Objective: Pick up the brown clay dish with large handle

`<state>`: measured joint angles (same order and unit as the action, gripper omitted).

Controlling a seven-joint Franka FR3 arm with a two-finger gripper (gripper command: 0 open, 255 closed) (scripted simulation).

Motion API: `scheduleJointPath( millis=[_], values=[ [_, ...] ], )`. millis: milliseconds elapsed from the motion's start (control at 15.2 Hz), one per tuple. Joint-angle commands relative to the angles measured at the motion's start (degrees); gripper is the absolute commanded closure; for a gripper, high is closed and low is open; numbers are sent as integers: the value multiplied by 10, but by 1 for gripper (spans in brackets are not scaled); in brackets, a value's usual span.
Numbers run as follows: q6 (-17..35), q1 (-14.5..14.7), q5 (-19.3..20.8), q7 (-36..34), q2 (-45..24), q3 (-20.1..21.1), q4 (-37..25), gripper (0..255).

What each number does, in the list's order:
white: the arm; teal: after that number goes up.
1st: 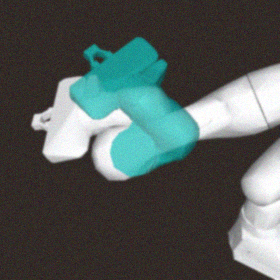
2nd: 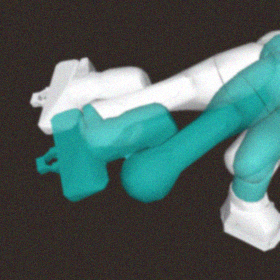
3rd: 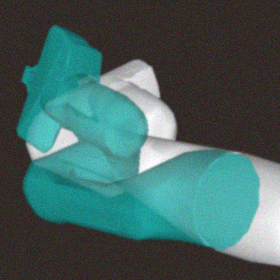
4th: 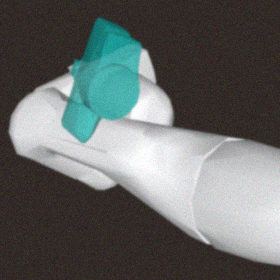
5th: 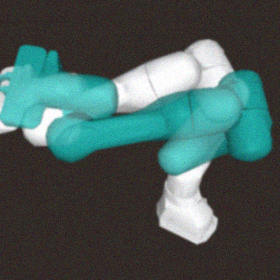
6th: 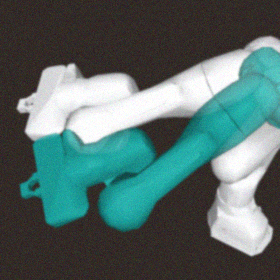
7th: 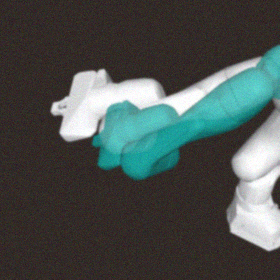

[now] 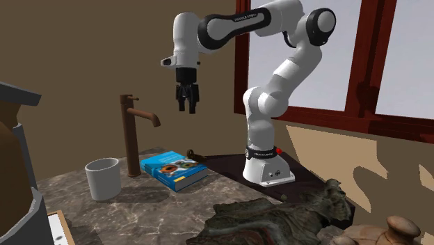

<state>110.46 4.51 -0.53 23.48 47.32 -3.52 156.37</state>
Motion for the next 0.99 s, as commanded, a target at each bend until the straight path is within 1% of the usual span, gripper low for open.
scheduleJointPath(
  millis=[0,198,462,924],
  values=[
    [40,4,9,28,-4,-9,37,0],
    [105,8,23,69,-30,-25,81,0],
    [198,13,42,122,-84,-47,125,0],
    [283,15,43,126,-143,-53,151,0]
  ],
)
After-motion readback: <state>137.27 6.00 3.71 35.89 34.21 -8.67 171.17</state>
